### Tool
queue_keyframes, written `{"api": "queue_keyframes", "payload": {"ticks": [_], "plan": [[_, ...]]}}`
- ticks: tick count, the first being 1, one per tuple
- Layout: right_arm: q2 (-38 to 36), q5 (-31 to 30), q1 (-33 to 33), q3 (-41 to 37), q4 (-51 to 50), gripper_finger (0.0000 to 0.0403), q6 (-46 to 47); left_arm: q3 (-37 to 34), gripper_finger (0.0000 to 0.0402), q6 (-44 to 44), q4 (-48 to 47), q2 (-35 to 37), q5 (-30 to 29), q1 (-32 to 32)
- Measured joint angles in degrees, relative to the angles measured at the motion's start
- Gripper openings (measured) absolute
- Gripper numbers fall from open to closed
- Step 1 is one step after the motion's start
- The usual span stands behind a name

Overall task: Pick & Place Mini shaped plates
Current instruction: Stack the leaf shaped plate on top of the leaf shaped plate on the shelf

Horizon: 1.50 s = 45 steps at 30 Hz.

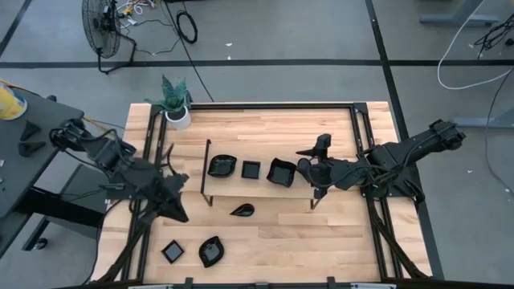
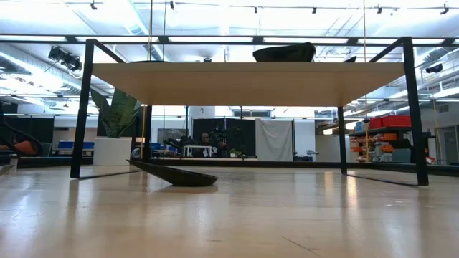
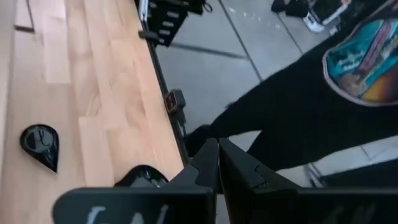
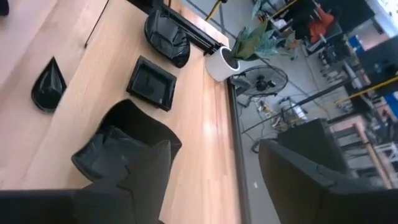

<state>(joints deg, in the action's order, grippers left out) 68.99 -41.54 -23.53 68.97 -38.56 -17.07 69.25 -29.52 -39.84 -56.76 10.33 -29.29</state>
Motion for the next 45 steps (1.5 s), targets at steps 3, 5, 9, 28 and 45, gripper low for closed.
{"api": "queue_keyframes", "payload": {"ticks": [3, 5, 9, 28, 45], "plan": [[0.0, 0.47, -0.01, 0.0, 0.01, 0.0247, 2.3, 0.0, 0.0016, -0.75, -0.4, -2.09, -1.1, -0.68], [0.0, 2.95, 0.02, 0.0, 0.01, 0.0247, 5.41, 0.0, 0.0016, -2.05, -1.79, -3.33, -1.27, -0.82], [-0.17, 12.44, 0.0, 0.0, 0.01, 0.0247, 14.35, 0.0, 0.002, -6.62, -5.64, -6.22, -1.19, -0.82], [-16.06, 24.22, -0.07, 0.07, -8.03, 0.0095, 33.04, -0.02, 0.0145, -13.39, -6.35, -16.12, -1.93, -1.21], [-28.88, 22.96, -0.07, 0.07, -26.64, 0.0003, 32.97, -0.02, 0.0244, -25.52, -13.22, -25.09, -5.19, -2.65]]}}
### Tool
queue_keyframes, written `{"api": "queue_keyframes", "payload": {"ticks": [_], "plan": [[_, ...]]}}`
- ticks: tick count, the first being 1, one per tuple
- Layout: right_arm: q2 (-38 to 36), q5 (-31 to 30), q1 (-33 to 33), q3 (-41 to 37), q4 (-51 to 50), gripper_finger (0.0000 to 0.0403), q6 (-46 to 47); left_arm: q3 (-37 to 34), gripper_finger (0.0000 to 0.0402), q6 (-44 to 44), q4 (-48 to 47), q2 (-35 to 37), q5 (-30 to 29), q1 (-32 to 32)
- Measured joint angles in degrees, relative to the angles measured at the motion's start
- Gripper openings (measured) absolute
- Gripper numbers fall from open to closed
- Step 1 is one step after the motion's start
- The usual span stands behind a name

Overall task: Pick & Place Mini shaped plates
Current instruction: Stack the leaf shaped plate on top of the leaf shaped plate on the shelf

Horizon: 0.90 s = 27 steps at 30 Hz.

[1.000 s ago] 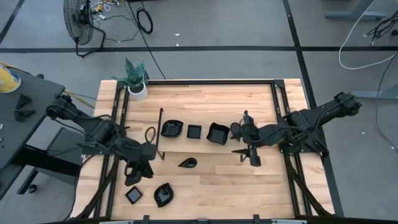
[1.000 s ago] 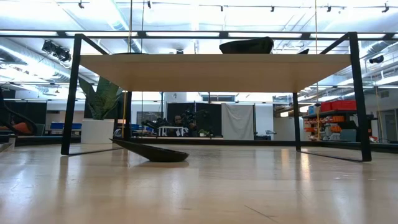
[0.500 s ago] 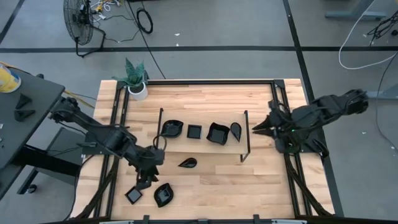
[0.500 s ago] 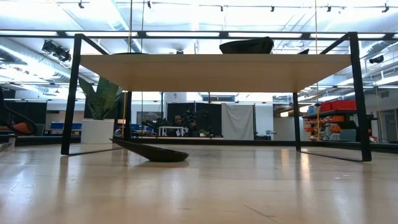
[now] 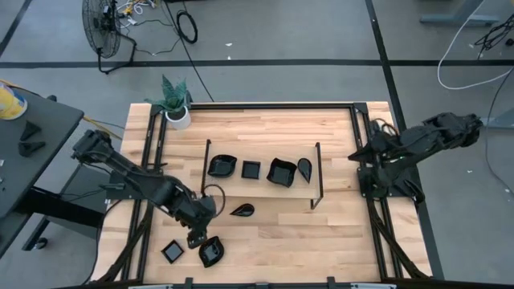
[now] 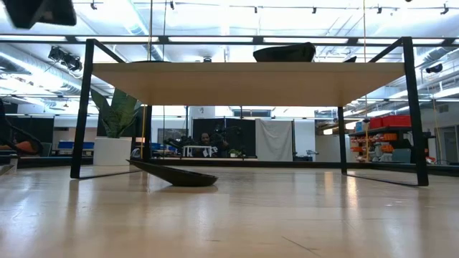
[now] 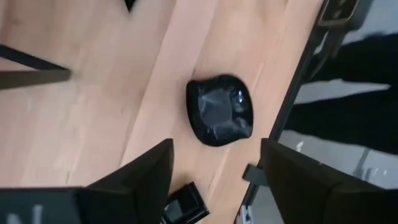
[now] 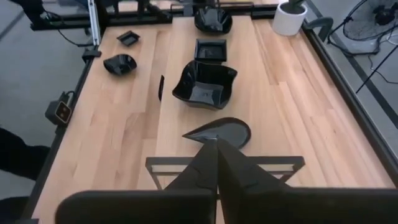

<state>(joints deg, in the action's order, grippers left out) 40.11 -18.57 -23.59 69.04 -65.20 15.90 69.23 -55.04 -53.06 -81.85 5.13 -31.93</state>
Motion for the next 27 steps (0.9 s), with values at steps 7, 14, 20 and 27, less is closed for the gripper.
{"api": "queue_keyframes", "payload": {"ticks": [7, 14, 20, 27], "plan": [[-2.57, -2.6, 0.02, 0.0, -0.5, 0.0002, 1.77, 0.0, 0.0293, -2.27, 0.7, -6.04, 1.23, -2.83], [-3.01, -3.03, 0.02, -0.02, -4.36, 0.0002, -0.8, -0.33, 0.03, -9.09, 4.79, -9.11, -0.45, -5.72], [-6.75, -6.36, 0.0, -0.02, -4.41, 0.0002, -2.05, -2.83, 0.0294, -13.83, 9.84, -9.02, -3.26, -7.54], [-13.64, -6.51, 0.0, -0.02, -3.95, 0.0002, -6.07, -6.02, 0.0291, -14.62, 15.77, -8.92, -4.47, -8.55]]}}
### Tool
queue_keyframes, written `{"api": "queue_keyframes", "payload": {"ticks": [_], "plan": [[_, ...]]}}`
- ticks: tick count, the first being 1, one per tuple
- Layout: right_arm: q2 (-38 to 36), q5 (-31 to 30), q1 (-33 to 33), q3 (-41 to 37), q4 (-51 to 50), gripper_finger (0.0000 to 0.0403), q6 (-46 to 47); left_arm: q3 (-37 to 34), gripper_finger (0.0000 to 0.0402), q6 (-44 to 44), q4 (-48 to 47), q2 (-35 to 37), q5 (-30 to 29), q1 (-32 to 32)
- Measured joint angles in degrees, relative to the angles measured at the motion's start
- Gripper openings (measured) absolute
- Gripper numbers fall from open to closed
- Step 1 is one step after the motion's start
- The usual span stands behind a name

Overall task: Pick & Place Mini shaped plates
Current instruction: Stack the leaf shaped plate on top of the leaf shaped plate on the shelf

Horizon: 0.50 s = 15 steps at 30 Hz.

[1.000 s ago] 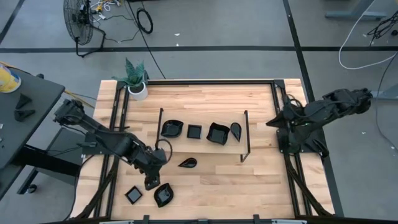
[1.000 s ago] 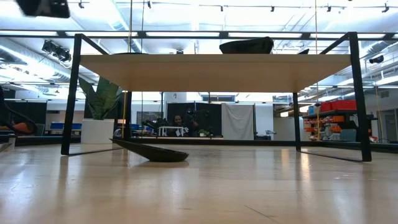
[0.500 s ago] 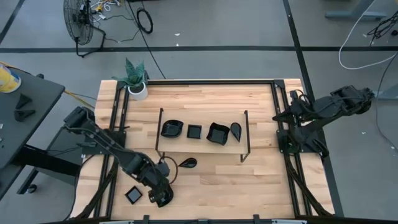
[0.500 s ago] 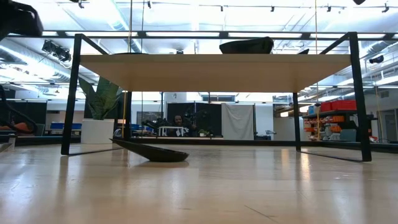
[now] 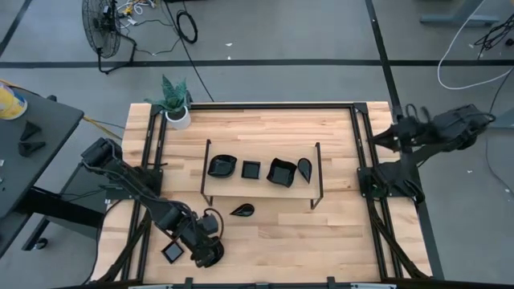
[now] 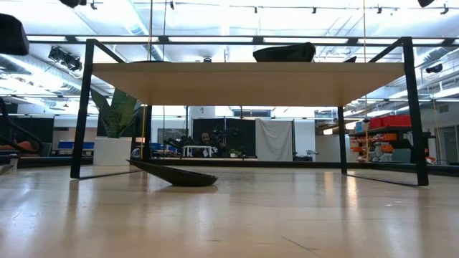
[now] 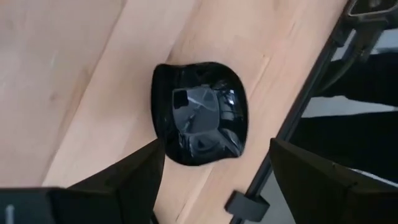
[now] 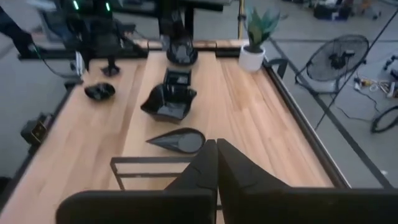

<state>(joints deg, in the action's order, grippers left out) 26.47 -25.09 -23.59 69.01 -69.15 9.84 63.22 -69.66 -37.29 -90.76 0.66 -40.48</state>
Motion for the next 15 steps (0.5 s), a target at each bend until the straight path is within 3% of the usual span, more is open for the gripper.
{"api": "queue_keyframes", "payload": {"ticks": [15], "plan": [[-6.39, -2.54, 0.02, 0.0, -1.0, 0.0009, 1.68, -5.26, 0.0291, -1.4, 6.09, 0.0, -0.47, -0.25]]}}
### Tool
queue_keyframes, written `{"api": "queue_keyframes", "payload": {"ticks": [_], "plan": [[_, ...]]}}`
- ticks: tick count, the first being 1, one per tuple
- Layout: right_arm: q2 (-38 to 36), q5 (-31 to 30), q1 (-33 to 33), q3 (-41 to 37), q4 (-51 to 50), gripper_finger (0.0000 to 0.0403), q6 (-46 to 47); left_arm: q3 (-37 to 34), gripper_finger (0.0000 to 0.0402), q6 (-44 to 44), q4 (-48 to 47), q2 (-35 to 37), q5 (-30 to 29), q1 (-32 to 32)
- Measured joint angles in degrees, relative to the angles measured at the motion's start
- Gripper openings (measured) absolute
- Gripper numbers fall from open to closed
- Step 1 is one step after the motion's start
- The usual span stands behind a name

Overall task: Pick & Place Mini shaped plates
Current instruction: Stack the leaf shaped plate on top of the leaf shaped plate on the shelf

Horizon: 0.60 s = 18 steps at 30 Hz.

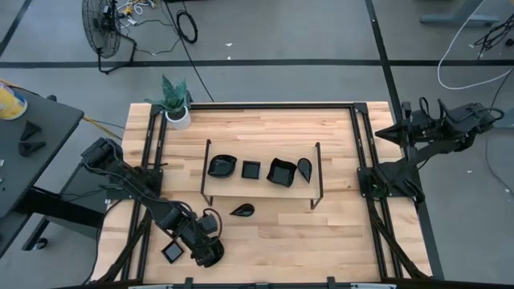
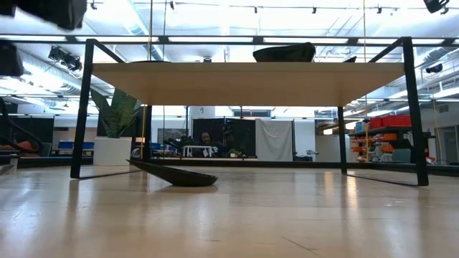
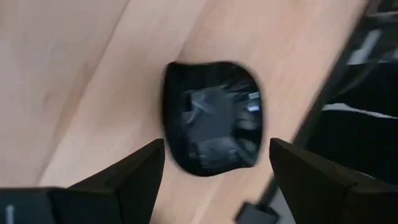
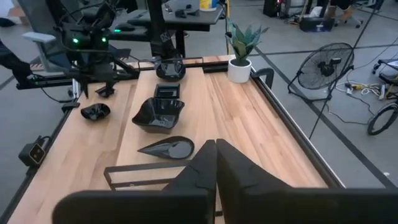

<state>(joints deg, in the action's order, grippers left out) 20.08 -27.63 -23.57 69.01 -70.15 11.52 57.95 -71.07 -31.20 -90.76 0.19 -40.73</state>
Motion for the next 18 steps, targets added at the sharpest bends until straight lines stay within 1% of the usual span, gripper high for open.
{"api": "queue_keyframes", "payload": {"ticks": [5, 14, 18], "plan": [[0.15, 0.17, 0.0, -0.02, 0.82, 0.002, -0.01, -4.12, 0.0291, -0.57, 2.14, 0.0, 2.11, -0.05], [0.17, 0.19, -0.02, -0.02, 1.0, 0.0023, -0.02, -10.99, 0.029, -2.73, 12.61, 0.0, 2.43, -1.36], [0.17, 0.19, -0.01, -0.02, 1.02, 0.0023, -0.02, -13.6, 0.0287, -4.17, 14.5, 0.0, 2.56, -2.03]]}}
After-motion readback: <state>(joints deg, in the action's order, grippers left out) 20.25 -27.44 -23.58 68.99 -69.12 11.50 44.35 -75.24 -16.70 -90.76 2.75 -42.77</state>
